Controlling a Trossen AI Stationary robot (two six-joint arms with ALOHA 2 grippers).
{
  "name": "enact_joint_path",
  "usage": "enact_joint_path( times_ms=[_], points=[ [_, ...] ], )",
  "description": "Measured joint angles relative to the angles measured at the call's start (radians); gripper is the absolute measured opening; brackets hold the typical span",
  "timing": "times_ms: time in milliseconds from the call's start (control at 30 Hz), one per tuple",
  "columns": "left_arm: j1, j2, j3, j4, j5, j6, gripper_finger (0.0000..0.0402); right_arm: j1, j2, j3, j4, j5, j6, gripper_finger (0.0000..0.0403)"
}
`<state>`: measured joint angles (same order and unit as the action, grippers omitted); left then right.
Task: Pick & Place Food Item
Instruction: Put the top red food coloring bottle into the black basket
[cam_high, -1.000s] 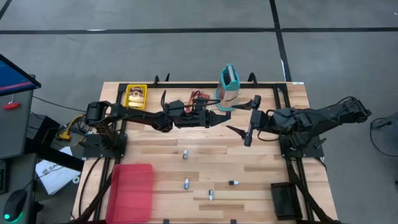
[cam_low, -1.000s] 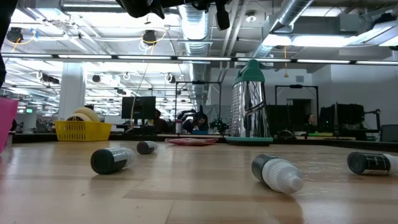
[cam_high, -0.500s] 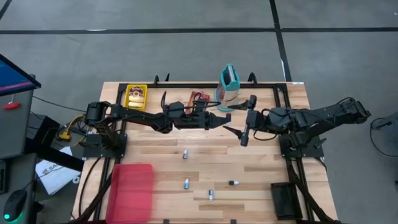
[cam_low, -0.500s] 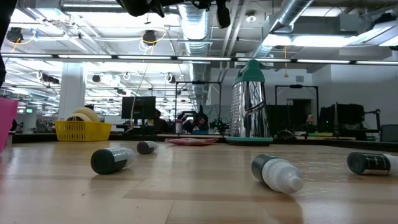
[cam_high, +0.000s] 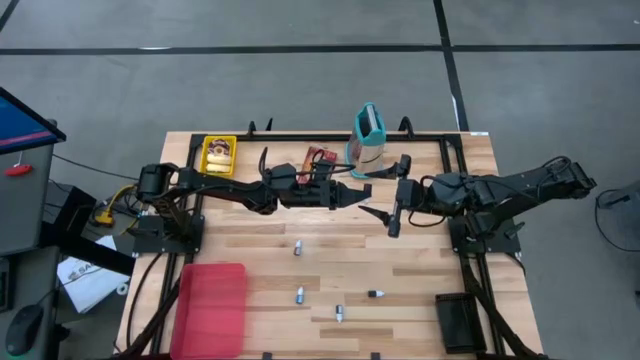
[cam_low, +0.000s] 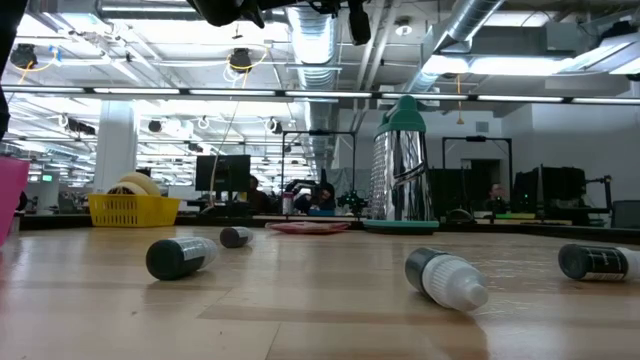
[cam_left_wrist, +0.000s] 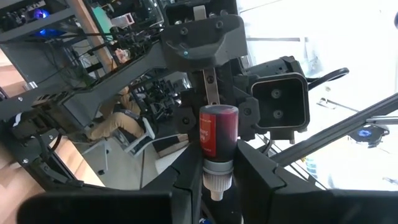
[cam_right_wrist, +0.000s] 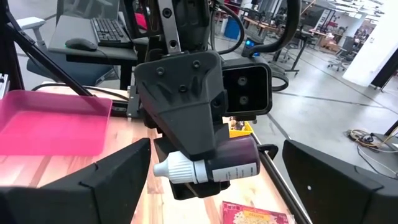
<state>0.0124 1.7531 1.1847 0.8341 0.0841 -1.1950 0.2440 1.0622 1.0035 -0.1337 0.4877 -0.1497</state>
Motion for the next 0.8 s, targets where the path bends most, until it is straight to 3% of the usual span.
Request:
enact_joint_path(
  times_ms=[467,800],
  points=[
    [0.000,0.000,0.000,0.000,-0.001,0.000,0.0061,0.001,0.000,0.000,0.000,-0.017,0.000,0.0294],
    [0.000,0.000,0.000,-0.004,-0.008,0.000,0.0061,0.005,0.000,0.000,0.000,-0.018,-0.016,0.0284]
  ],
)
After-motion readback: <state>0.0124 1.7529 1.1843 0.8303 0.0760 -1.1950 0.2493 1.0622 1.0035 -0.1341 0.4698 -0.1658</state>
